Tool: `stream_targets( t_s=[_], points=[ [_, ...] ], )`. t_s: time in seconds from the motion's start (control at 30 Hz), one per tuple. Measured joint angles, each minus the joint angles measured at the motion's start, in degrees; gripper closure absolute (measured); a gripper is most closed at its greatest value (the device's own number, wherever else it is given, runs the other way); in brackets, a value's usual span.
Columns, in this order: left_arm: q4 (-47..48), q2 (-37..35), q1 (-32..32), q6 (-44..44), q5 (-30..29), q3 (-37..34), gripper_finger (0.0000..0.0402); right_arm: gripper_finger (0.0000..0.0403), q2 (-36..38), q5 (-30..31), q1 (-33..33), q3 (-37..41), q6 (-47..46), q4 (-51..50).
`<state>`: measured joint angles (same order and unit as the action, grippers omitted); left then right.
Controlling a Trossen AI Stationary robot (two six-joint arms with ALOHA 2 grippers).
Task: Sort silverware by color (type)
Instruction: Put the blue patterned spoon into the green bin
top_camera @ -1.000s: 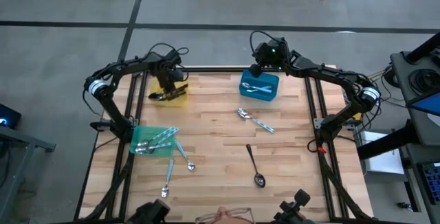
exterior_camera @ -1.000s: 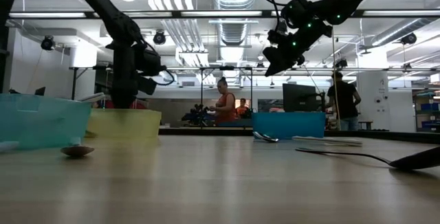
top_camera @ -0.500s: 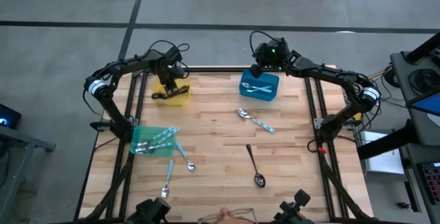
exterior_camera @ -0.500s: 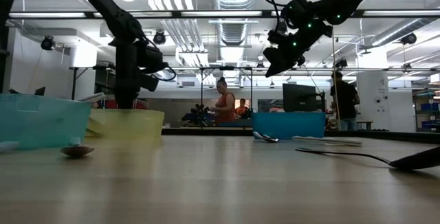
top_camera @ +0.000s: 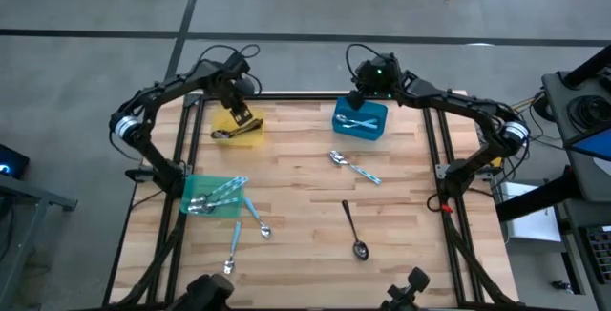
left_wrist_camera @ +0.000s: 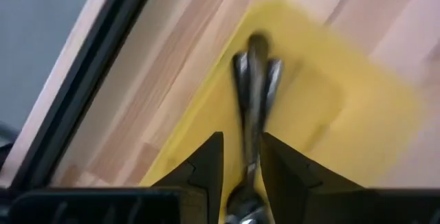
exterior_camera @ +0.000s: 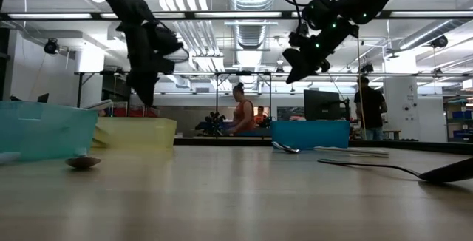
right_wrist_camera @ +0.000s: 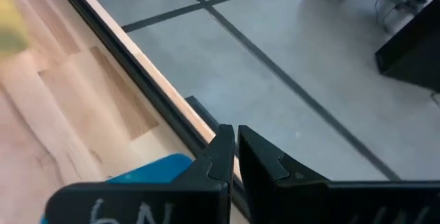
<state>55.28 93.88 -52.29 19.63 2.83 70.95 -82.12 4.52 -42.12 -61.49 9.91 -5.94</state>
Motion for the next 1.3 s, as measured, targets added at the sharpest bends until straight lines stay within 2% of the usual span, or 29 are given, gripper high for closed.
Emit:
stream_targets(
  t_s=[0.2,0.53,0.7,0.8,1.0,1.17,1.3],
  points=[
    [-7.1,-8.34,1.55,-4.54,7.62,-3.37,0.0326,0.039,1.8,-0.53,3.51,0.0,-6.38,-3.19],
    [-26.27,-23.01,12.69,-10.28,8.22,-14.47,0.0326,0.039,5.08,-7.79,15.07,-1.31,-21.01,-11.27],
    [-35.72,-27.67,19.75,-14.11,8.2,-21.03,0.0326,0.039,5.1,-8.03,22.05,-2.21,-29.99,-16.4],
    [-40.33,-29.84,23.89,-16.14,8.19,-24.69,0.0326,0.039,5.1,-8.16,26.19,-2.21,-35.04,-21.6],
    [-42.58,-32.72,30.21,-19.32,8.18,-29.08,0.0326,0.039,4.8,-7.98,32.24,-2.03,-43.95,-33.71],
    [-43.94,-33.45,33.78,-22.32,8.06,-30.32,0.0326,0.039,4.8,-7.68,33.87,-1.97,-49.09,-41.17],
    [-45.59,-33.39,36.5,-23.61,7.59,-30.79,0.0326,0.039,3.93,-7.51,33.9,-1.88,-49.06,-44.24]
  ],
)
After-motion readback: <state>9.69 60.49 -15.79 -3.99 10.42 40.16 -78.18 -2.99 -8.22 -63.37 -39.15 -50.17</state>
